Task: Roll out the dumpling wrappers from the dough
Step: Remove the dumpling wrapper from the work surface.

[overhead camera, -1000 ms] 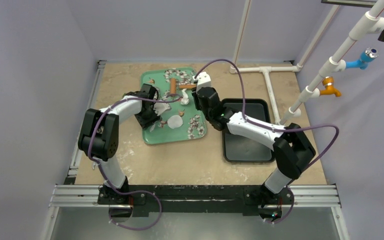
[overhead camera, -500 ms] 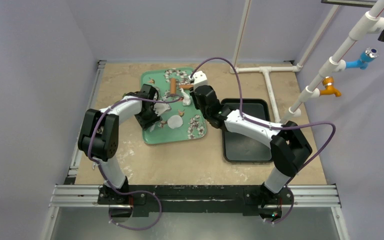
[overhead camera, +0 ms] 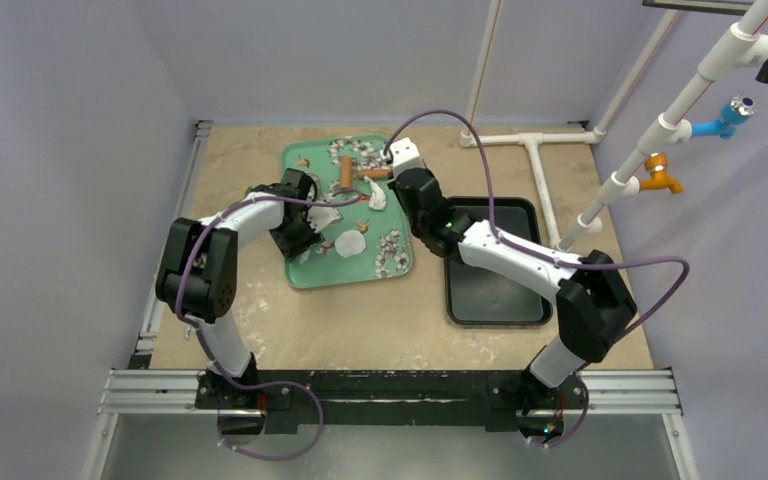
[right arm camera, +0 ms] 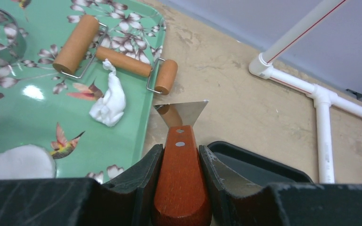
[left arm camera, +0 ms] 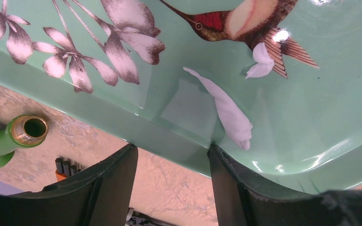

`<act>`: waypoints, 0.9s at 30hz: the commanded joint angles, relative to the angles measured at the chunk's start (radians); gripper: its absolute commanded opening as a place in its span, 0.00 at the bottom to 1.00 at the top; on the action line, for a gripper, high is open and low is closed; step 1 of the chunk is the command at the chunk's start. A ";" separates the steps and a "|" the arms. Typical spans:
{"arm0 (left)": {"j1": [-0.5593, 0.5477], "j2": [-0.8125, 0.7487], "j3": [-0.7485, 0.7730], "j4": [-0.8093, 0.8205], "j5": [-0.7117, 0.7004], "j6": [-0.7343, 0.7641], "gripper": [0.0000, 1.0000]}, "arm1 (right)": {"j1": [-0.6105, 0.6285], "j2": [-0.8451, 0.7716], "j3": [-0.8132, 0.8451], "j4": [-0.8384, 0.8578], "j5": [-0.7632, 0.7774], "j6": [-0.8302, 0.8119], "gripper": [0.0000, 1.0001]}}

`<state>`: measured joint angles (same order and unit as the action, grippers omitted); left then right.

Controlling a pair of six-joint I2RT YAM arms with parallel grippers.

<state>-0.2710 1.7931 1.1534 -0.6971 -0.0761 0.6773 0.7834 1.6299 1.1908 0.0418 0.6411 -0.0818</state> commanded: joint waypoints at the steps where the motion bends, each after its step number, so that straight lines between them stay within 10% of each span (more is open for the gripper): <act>1: -0.008 -0.023 -0.024 -0.060 0.039 0.024 0.57 | -0.003 -0.151 -0.013 0.075 -0.120 -0.022 0.00; 11: -0.008 -0.117 0.012 -0.049 0.064 0.041 0.63 | -0.087 -0.176 -0.075 0.174 -0.453 0.073 0.00; 27: 0.100 -0.279 0.159 -0.259 0.569 0.012 0.84 | -0.125 -0.371 -0.215 0.152 -0.695 0.019 0.00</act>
<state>-0.2218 1.5902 1.2659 -0.8955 0.2432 0.6979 0.6643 1.3968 1.0096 0.1410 0.0757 -0.0128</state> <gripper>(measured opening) 0.778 0.277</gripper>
